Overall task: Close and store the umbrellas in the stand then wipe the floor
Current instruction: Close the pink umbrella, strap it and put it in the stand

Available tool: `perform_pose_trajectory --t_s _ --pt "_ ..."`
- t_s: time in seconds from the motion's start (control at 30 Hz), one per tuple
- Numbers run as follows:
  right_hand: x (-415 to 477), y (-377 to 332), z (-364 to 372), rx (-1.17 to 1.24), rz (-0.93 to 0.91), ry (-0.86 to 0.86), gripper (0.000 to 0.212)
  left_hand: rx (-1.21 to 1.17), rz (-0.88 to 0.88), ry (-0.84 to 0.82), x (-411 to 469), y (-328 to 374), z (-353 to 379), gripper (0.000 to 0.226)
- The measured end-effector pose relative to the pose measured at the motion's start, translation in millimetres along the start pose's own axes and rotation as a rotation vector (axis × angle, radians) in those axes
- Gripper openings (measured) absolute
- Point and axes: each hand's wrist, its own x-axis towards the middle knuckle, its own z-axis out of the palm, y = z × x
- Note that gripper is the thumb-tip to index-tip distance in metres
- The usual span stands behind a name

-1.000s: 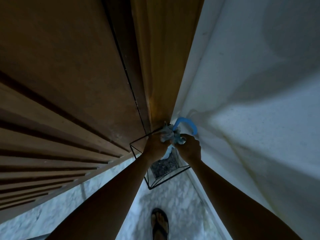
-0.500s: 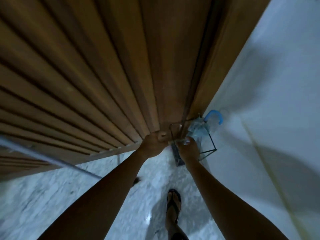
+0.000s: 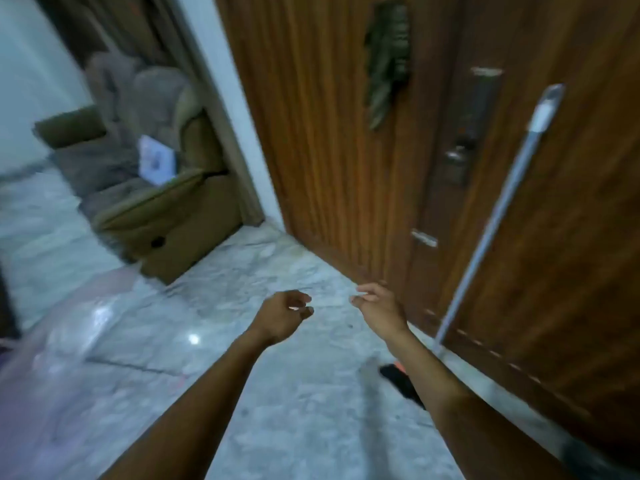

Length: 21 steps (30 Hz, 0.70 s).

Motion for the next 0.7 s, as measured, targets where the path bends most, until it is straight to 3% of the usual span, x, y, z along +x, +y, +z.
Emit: perform_pose_trajectory --t_s 0.13,0.27,0.47,0.7 --pt "-35.3 -51.1 163.8 -0.098 -0.073 -0.297 0.017 -0.057 -0.137 0.244 -68.4 -109.2 -136.6 0.022" --pt "-55.6 -75.4 291.3 -0.204 -0.097 -0.541 0.020 -0.150 -0.264 0.419 -114.1 -202.7 -214.7 0.021" --pt "-41.6 -87.8 441.2 -0.375 -0.128 -0.740 0.016 -0.319 -0.425 0.520 -122.5 -300.8 -264.0 0.011" --pt "57.6 -72.9 620.0 -0.575 -0.113 -0.893 0.012 -0.515 -0.654 0.597 -39.6 -419.0 -300.5 0.020"
